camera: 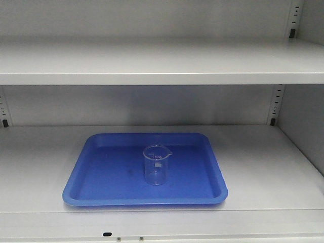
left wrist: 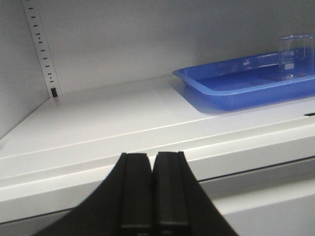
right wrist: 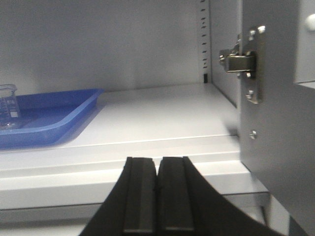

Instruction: Pick beaker and place in left cabinet

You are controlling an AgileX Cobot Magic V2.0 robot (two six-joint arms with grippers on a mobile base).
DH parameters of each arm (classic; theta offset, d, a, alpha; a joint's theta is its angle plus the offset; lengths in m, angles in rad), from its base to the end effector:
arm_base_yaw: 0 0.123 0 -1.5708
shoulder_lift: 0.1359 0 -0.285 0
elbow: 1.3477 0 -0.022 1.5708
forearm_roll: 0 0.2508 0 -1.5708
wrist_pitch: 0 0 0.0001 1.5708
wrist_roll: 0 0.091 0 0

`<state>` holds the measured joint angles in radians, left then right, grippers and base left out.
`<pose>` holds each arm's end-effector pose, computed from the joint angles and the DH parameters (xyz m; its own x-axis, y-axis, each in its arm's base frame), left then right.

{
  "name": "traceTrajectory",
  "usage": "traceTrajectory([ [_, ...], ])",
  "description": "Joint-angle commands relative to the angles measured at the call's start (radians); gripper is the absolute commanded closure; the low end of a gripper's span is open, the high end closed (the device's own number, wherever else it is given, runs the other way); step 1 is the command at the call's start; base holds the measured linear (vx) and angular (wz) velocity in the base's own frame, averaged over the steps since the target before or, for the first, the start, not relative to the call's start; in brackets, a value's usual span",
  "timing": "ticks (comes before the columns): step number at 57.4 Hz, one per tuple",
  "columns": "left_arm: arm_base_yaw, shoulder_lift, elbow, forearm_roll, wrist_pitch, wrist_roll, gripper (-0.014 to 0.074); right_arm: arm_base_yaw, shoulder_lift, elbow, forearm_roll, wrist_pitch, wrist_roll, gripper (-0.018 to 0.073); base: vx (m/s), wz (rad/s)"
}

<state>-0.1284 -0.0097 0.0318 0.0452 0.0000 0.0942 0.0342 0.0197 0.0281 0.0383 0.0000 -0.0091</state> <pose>0.0564 -0.0073 0.2030 0.0817 0.1296 -0.9882 0.1178 0.9833 0.1387 0.0591 0.0020 0.2025 0.0383 0.0305 -0.9988 -0.0353 0.9990 0.0292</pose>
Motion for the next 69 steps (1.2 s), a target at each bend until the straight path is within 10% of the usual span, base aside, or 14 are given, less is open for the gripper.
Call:
traceTrajectory([
  [1, -0.001, -0.019, 0.016, -0.003, -0.075, -0.003, 0.0595, -0.022, -0.044, 0.008, -0.028, 0.034, -0.016, 0.0565, 0.00, 0.00],
  [69, -0.001, -0.019, 0.016, -0.003, -0.075, -0.003, 0.0595, -0.020, -0.045, 0.008, -0.038, 0.091, 0.004, 0.0565, 0.00, 0.00],
])
